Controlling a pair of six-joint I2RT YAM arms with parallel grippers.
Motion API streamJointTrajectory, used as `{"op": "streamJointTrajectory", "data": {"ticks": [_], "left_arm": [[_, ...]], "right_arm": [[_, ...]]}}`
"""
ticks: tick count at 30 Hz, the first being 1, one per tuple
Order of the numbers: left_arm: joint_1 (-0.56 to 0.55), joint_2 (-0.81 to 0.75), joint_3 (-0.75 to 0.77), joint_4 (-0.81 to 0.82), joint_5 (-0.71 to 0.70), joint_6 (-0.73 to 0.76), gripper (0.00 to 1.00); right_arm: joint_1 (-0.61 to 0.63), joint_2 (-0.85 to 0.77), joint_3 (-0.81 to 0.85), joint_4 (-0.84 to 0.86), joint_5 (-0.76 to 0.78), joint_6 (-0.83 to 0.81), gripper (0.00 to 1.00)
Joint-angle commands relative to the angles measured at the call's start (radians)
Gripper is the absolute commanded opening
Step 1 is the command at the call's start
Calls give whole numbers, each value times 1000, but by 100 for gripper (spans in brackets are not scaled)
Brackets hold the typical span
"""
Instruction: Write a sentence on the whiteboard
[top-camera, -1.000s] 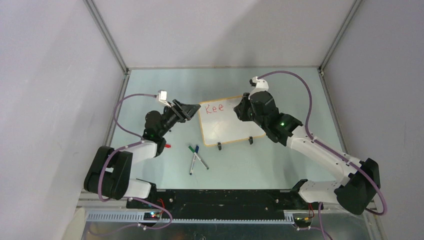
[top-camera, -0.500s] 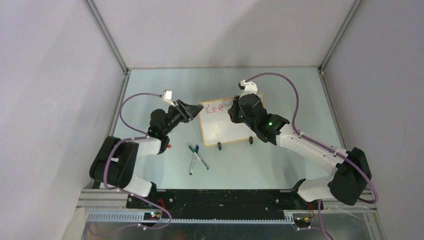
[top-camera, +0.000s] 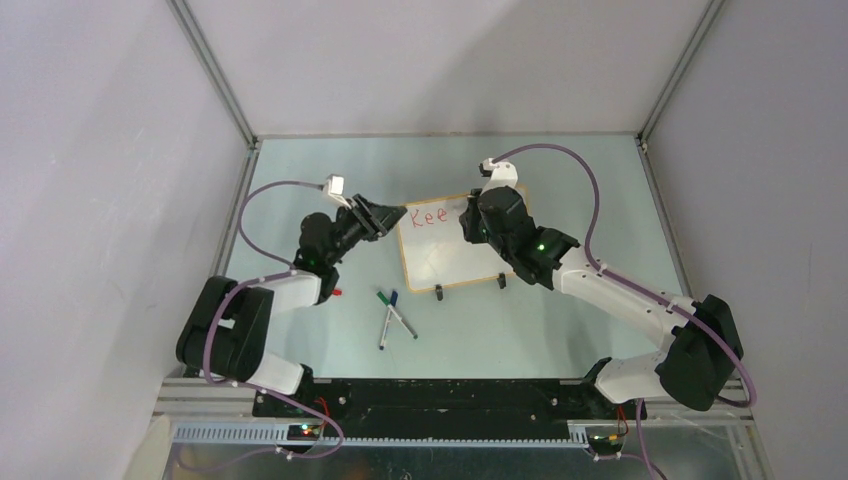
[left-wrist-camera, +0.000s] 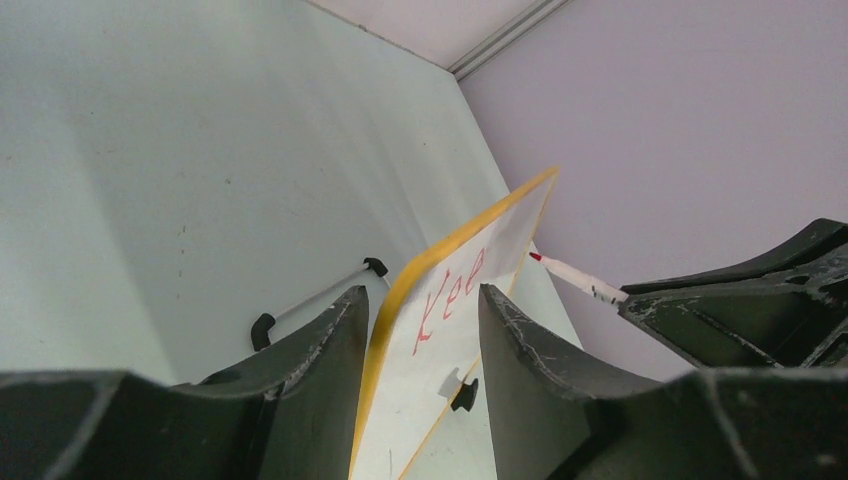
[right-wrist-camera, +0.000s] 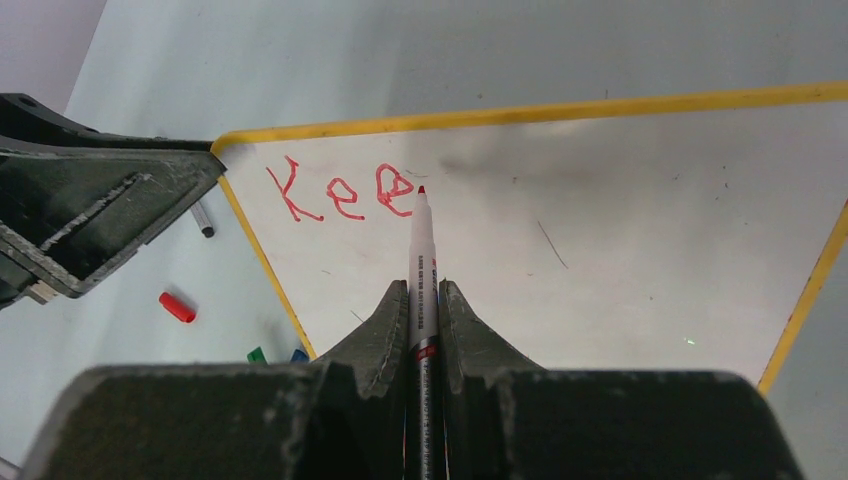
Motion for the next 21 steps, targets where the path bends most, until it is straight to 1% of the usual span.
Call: {"op": "streamJointTrajectory", "data": {"ticks": [1,5,16,21], "left_arm": [[-6,-72,65,-66,-25,65,50],[-7,-79,53,-65,-41,73,50],[-6,-123,48,-141,-74,111,51],[-6,-158,49,-174,-81,116,53]], "right_arm": [[2,-19,41,46,42,-19,0],[1,-22,40,47,43,-19,0],[-27,-86,39,-4,46,-17,0],[-28,-83,39,-1,29,-23,0]]}}
